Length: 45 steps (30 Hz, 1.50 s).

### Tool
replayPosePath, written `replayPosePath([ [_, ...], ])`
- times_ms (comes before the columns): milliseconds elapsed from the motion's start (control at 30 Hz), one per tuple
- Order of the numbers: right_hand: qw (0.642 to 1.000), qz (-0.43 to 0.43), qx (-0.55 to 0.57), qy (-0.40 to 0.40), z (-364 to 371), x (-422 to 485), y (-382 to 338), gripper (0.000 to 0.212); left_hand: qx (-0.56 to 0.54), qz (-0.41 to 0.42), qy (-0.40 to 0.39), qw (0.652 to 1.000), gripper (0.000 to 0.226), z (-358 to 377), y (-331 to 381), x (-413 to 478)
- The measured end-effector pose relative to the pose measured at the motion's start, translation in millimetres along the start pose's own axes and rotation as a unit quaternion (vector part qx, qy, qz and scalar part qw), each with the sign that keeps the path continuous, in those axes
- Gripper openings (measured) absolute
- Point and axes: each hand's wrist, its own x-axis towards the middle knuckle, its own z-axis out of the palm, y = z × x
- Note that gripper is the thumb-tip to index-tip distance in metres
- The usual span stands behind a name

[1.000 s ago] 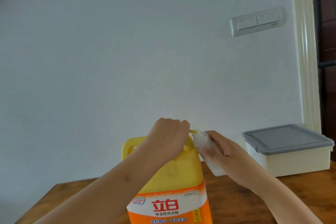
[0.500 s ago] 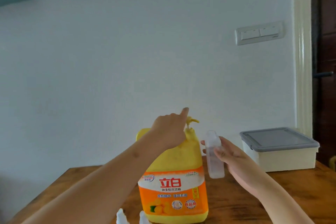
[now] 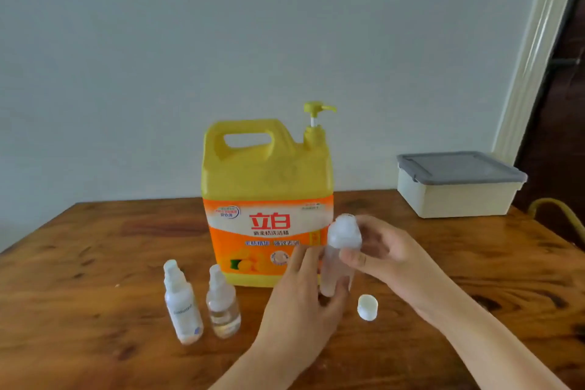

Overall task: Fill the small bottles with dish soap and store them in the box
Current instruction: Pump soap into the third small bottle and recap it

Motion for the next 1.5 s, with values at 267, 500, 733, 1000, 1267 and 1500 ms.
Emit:
replayPosePath([
  [267,0.966,0.004,-0.256,-0.027,-11.7,1.2,12.2,0.053,-0.044,-0.054,-0.118,0.991,0.036,8.0,-48.8,-4.2],
  [500,0.860,0.146,-0.475,-0.112,-22.4,-2.2,32.1,0.070,-0.047,-0.085,-0.129,0.987,0.049,8.8,-57.1,-7.0],
  [733,0.866,0.124,-0.479,-0.077,-13.7,-2.6,32.8,0.017,-0.081,-0.097,-0.148,0.981,0.046,6.8,-56.6,-9.1],
  [1000,0.985,-0.066,-0.117,0.112,0.3,-3.9,-2.2,0.030,-0.087,-0.112,-0.160,0.977,0.034,4.5,-51.7,-9.4],
  [1267,0.995,-0.090,-0.006,0.030,33.6,-3.1,5.6,0.027,-0.087,-0.086,-0.173,0.977,0.031,6.3,-45.3,-12.4],
  [1500,0.997,-0.073,-0.020,0.023,28.5,-1.2,12.5,0.023,-0.103,-0.088,-0.183,0.974,0.032,6.1,-44.8,-11.4],
])
